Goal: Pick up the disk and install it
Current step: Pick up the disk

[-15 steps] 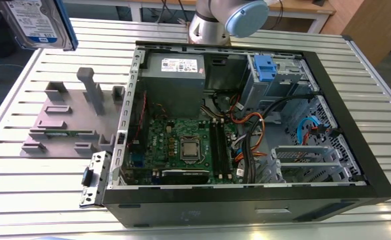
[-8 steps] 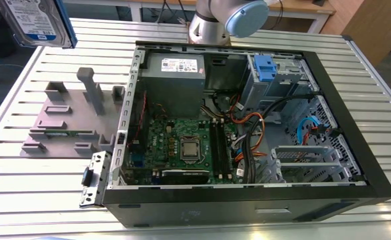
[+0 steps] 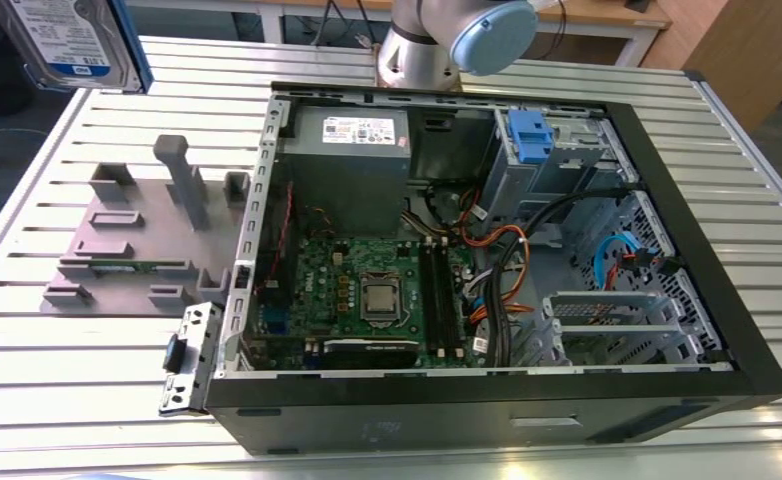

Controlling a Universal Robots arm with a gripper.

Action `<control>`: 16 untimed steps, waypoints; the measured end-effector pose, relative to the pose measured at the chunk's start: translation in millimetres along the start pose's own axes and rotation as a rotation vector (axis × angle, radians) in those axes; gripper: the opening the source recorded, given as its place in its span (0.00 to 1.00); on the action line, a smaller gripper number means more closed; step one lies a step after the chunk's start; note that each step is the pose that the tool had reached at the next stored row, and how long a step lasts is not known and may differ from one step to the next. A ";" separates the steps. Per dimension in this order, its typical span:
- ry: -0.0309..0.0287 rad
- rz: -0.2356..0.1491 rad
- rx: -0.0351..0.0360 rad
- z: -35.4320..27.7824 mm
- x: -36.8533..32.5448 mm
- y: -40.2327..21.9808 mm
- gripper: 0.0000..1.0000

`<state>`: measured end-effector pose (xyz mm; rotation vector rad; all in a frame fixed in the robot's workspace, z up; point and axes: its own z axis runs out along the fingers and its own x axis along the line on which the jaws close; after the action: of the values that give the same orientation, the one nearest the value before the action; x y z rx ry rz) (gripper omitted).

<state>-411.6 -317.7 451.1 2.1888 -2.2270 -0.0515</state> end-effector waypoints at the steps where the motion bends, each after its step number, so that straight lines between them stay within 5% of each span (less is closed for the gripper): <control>1: 0.0000 0.000 0.0000 -0.7 0.0 0.0 0.37; 16: -0.0001 0.000 0.0000 -12.3 -0.1 0.5 0.37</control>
<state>-411.6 -317.7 463.5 2.1889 -2.2270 -0.0516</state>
